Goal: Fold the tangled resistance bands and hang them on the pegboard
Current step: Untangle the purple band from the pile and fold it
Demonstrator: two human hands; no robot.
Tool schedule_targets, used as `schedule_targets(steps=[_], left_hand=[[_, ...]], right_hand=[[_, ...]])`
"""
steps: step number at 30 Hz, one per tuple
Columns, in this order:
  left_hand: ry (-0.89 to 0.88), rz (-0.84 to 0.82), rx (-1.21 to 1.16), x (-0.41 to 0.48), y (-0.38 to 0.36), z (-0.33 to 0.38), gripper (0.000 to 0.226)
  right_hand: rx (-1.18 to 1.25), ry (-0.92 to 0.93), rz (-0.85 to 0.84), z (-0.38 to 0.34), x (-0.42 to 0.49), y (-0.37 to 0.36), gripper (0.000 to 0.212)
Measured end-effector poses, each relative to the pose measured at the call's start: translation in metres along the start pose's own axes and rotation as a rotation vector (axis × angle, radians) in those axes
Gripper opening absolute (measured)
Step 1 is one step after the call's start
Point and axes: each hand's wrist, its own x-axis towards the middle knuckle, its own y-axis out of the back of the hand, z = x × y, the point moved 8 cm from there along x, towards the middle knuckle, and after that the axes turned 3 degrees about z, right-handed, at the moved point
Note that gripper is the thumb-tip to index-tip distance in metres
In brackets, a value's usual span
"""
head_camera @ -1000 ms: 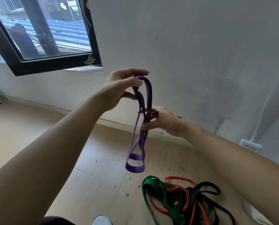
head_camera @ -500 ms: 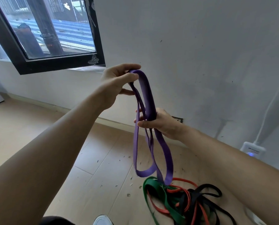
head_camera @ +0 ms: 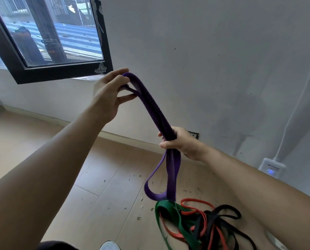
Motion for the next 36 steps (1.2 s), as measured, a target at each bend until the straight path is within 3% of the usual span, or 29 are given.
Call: schedule_targets(steps=[6,10,15,20,26,30,33,36], left_hand=[[0.071,0.105,-0.01,-0.001,0.035,-0.031,0.037],[0.142,0.084,0.068,-0.004,0.053,-0.055,0.034],[0.276,-0.055,0.336,-0.011,0.061,-0.088,0.046],[0.328,-0.186,0.602,-0.017,0.061,-0.109,0.035],[0.419,-0.501,1.048,-0.037,0.049,-0.149,0.023],[0.338,-0.582,0.984,-0.045,0.0,-0.151,0.042],[0.272,-0.589,0.777,-0.047,-0.038,-0.139,0.062],[0.226,-0.604,0.598,-0.056,-0.067,-0.13,0.063]], right_hand=[[0.003,-0.026,-0.011,0.015,-0.004,0.025,0.029],[-0.064,-0.032,-0.007,0.017,-0.006,0.038,0.031],[-0.238,-0.011,0.072,0.02,-0.005,0.056,0.027],[-0.26,-0.041,-0.051,0.009,-0.011,0.062,0.036],[-0.129,0.042,0.072,-0.017,-0.012,0.076,0.04],[-0.057,0.089,0.083,-0.031,-0.011,0.07,0.035],[-0.081,0.109,0.079,-0.034,-0.012,0.061,0.033],[-0.106,0.121,0.053,-0.038,-0.012,0.055,0.036]])
